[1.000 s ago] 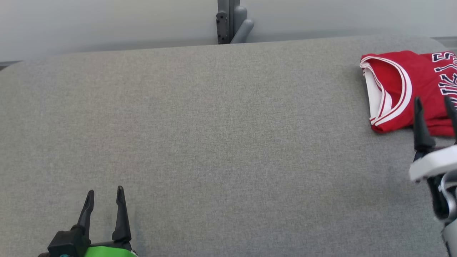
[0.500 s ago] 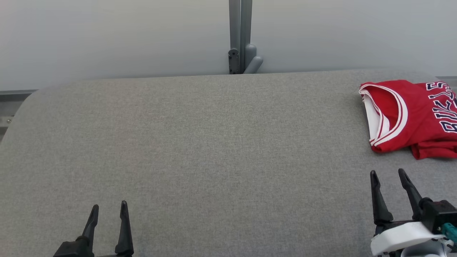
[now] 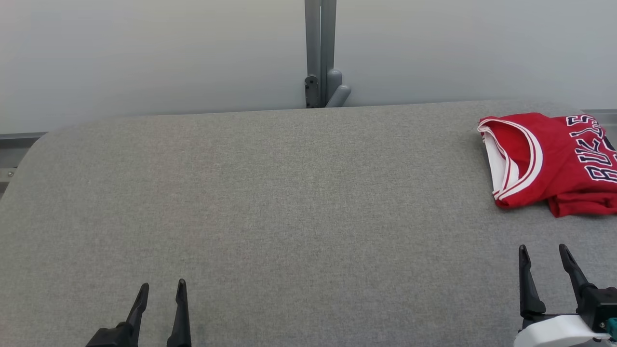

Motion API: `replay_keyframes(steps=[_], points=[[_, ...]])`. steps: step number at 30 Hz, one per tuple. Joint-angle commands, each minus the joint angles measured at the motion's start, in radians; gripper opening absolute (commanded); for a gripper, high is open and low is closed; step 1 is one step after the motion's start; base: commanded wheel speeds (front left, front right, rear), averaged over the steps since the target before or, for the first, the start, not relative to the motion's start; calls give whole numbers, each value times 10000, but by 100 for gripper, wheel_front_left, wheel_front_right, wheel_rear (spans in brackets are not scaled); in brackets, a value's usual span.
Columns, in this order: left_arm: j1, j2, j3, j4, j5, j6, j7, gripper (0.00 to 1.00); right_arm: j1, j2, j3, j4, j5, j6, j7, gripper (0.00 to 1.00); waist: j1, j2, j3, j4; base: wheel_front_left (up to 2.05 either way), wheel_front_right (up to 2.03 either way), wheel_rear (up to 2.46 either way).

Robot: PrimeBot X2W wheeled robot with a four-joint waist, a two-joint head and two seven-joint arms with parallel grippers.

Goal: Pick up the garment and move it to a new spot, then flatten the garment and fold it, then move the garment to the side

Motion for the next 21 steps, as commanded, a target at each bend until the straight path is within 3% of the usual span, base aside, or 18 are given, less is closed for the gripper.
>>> replay_keyframes(steps=[1, 18, 19, 21], points=[[-96, 20, -22, 34, -40, -29, 4, 100, 106, -19, -66, 55, 124, -11, -42, 100, 0, 52, -8, -12, 0, 0, 0], [-139, 20, -43, 201, -32, -79, 3, 100, 3, -17, -268, 154, 56, -11, -42, 100, 0, 52, 19, -107, 0, 0, 0], [-28, 0, -48, 209, -58, -56, 2, 100, -4, 6, -247, 151, 96, 0, 0, 100, 0, 0, 21, -108, 0, 0, 0], [-39, 1, -52, 203, -58, -53, 2, 100, -12, 5, -250, 147, 96, 0, -1, 100, 0, 1, 28, -110, 0, 0, 0]])
